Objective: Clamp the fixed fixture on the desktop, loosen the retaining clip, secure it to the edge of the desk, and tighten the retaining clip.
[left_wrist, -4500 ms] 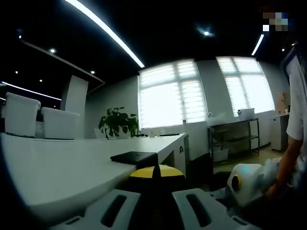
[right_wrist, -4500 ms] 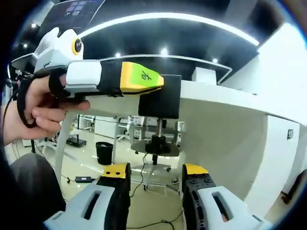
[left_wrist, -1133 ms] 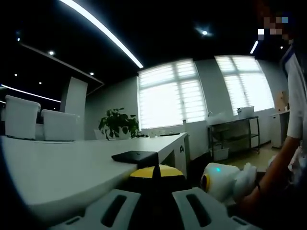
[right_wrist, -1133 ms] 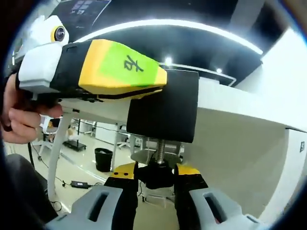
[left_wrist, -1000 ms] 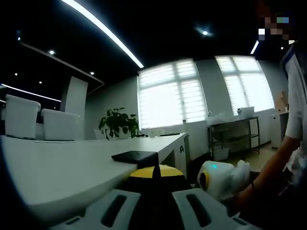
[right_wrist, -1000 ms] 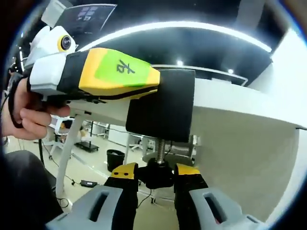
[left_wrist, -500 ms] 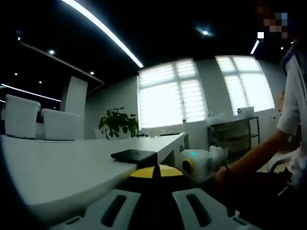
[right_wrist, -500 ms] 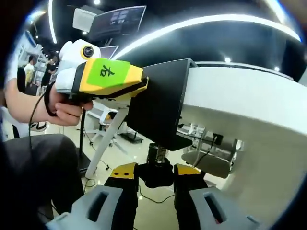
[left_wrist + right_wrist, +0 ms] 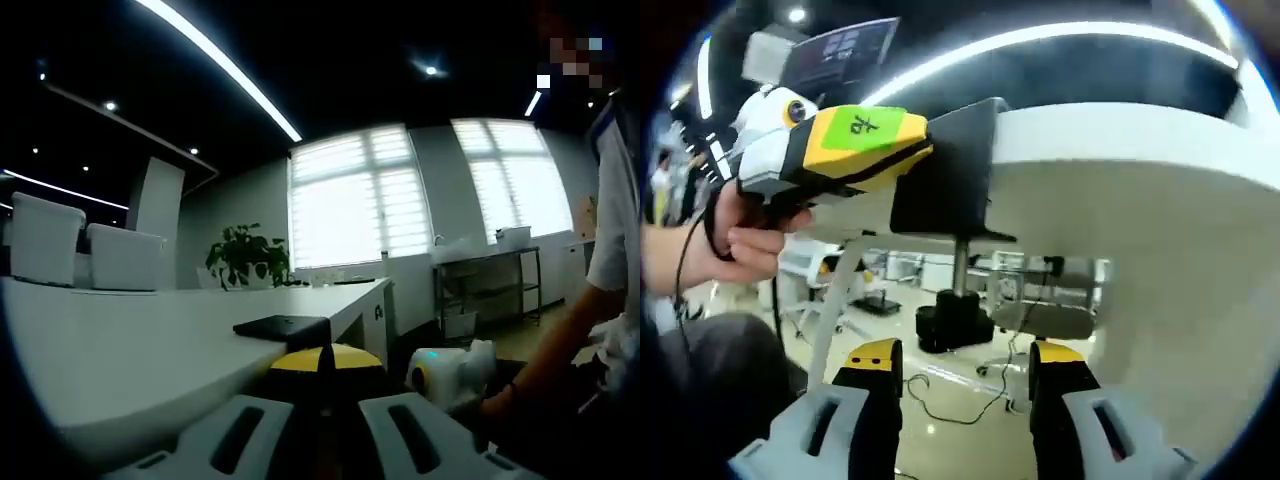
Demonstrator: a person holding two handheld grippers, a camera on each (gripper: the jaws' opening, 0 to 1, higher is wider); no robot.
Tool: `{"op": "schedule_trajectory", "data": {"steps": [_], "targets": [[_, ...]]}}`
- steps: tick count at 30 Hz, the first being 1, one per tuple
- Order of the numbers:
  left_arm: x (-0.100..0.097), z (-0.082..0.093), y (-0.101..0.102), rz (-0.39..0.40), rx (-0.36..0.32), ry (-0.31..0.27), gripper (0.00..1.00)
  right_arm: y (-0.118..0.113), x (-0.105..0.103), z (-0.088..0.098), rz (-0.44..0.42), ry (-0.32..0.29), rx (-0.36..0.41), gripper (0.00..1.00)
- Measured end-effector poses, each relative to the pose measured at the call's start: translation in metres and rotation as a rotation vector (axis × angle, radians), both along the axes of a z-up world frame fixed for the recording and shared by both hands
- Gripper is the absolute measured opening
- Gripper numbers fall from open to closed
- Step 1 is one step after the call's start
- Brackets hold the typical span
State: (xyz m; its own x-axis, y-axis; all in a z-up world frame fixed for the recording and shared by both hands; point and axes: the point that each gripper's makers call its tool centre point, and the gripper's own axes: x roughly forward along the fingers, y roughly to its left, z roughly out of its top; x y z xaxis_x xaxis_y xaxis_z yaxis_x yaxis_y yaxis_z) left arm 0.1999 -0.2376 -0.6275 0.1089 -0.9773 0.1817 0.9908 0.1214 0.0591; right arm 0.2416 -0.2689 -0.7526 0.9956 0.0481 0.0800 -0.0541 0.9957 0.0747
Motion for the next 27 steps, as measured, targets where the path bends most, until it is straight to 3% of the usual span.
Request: {"op": "schedule_trajectory", "data": {"steps": [2,4,9,12,18,23,27], "targets": [[0.000,0.000,0.000,0.001,-0.001,0.000,0.03,-0.003,-0.022,-0.023,-0.130,0.061,-0.007,0.43],[0.000,0.000,0.000,0.003,-0.002,0.005,0.03,0.007,-0.038,-0.036,-0.183,0.093,-0.020,0.40],[-0.002,0.004,-0.003,0.019,0.000,-0.013,0.03,0.029,-0.059,-0.022,-0.225,0.080,-0.108,0.40],[-0.003,0.005,-0.004,0.023,0.001,-0.026,0.03,0.023,-0.055,0.010,-0.257,0.005,-0.200,0.40],[-0.003,0.006,-0.002,0.027,-0.004,-0.021,0.03,0.015,-0.035,0.039,-0.281,-0.046,-0.187,0.40],[-0.003,0.006,-0.002,0.023,-0.006,-0.017,0.03,0.009,-0.006,0.042,-0.287,-0.035,-0.201,0.38],[-0.003,0.006,-0.002,0.019,-0.006,-0.016,0.03,0.007,0.011,0.041,-0.279,-0.020,-0.226,0.28]]}}
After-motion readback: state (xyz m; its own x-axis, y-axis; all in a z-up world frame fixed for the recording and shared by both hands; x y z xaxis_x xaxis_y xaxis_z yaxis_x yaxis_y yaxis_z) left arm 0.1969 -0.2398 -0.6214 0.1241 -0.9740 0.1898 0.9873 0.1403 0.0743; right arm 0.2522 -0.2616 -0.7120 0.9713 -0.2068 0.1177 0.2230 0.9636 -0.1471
